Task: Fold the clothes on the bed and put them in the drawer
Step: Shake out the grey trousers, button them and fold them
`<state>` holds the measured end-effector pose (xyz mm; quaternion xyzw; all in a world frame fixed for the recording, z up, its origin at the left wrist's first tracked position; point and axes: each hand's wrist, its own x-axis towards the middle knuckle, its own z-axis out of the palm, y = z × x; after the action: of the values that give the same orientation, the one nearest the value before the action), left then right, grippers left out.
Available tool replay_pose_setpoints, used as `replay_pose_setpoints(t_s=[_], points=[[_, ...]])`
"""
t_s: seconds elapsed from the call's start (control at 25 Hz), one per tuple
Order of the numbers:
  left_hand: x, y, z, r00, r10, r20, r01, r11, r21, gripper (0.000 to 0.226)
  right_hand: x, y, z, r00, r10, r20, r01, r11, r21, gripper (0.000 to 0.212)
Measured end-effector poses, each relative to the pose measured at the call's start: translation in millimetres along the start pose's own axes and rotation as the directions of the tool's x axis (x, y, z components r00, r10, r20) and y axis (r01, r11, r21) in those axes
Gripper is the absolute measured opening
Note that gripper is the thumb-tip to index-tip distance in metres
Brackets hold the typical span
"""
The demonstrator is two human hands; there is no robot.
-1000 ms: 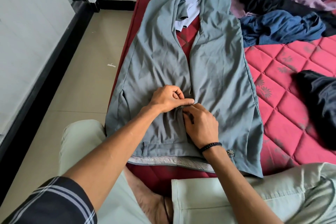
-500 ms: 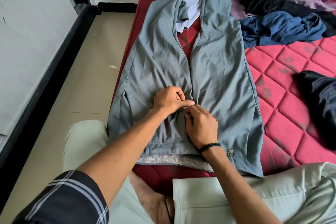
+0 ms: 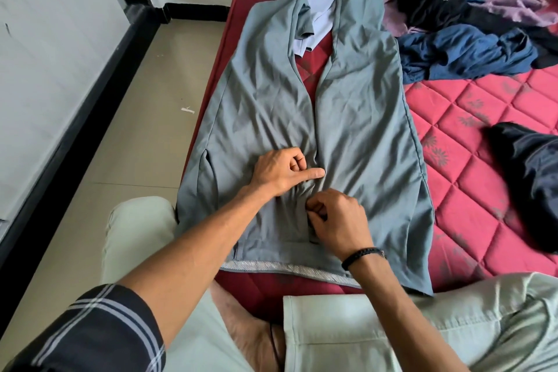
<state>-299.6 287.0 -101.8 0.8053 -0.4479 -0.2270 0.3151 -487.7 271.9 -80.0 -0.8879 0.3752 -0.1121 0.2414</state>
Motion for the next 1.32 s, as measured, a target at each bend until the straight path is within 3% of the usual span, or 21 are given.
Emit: replay_pose_setpoints(t_s=[0.08, 0.12, 0.2, 0.32, 0.48, 0.56, 0.6, 0.68, 0.72, 0.8, 0.88, 1.0, 1.12, 1.2, 1.32], points=[[0, -8, -11, 0.979, 0.089, 0.183, -0.055, 0.982, -0.182, 0.042, 7, -3, -8, 0.997, 0.045, 0.056, -0.042, 0.997, -0.062, 0.011], [-1, -11, -12, 0.967, 0.143, 0.213, -0.096, 0.972, -0.214, 0.041, 12, -4, -11, 0.993, 0.071, 0.093, -0.06, 0.992, -0.111, 0.012], [-1, -15, -6, 0.974, 0.181, 0.139, -0.166, 0.98, -0.109, 0.039, 28, -2, -15, 0.97, 0.122, 0.211, -0.101, 0.989, -0.109, 0.011], [3, -11, 7, 0.99, 0.142, -0.014, -0.141, 0.987, 0.075, 0.037, 43, 9, -11, 0.906, 0.222, 0.361, -0.335, 0.897, 0.29, 0.01], [1, -6, -1, 0.99, 0.139, 0.018, -0.139, 0.99, 0.009, 0.036, 41, 12, -5, 0.905, 0.255, 0.34, -0.385, 0.831, 0.401, 0.011], [-19, -15, -5, 0.948, 0.312, 0.067, -0.313, 0.95, 0.005, 0.05, 41, 13, -9, 0.902, 0.229, 0.366, -0.385, 0.812, 0.439, 0.008], [-30, -22, -5, 0.91, 0.397, 0.12, -0.409, 0.907, 0.101, 0.063, 43, 15, -14, 0.891, 0.21, 0.402, -0.393, 0.801, 0.452, 0.006], [-47, -34, -6, 0.882, 0.413, 0.228, -0.47, 0.811, 0.348, 0.088, 43, 17, -21, 0.87, 0.145, 0.47, -0.369, 0.824, 0.429, 0.006], [-49, -37, -8, 0.896, 0.372, 0.243, -0.443, 0.791, 0.423, 0.098, 43, 15, -22, 0.889, 0.113, 0.445, -0.298, 0.879, 0.372, 0.007], [-47, -33, -8, 0.912, 0.319, 0.258, -0.407, 0.781, 0.473, 0.112, 39, 12, -13, 0.971, 0.049, 0.235, -0.067, 0.995, 0.072, 0.003], [-46, -30, -5, 0.915, 0.291, 0.279, -0.399, 0.75, 0.528, 0.119, 28, 8, 2, 1.0, -0.021, -0.003, 0.02, 0.988, -0.151, 0.006], [-42, -25, -14, 0.908, 0.248, 0.338, -0.404, 0.733, 0.547, 0.106, 17, 4, 13, 0.986, 0.0, -0.166, -0.018, 0.994, -0.106, 0.009], [-23, -15, -34, 0.897, 0.174, 0.407, -0.352, 0.839, 0.416, 0.057, 19, 7, 11, 0.99, -0.017, -0.141, 0.005, 0.996, -0.085, 0.009], [-15, -13, -31, 0.914, 0.208, 0.348, -0.354, 0.829, 0.433, 0.046, 20, 4, 11, 0.986, -0.056, -0.16, 0.039, 0.993, -0.109, 0.006], [-21, -20, -10, 0.94, 0.29, 0.182, -0.342, 0.784, 0.518, 0.05, 8, 1, 21, 0.969, -0.176, -0.174, 0.158, 0.981, -0.111, 0.014]])
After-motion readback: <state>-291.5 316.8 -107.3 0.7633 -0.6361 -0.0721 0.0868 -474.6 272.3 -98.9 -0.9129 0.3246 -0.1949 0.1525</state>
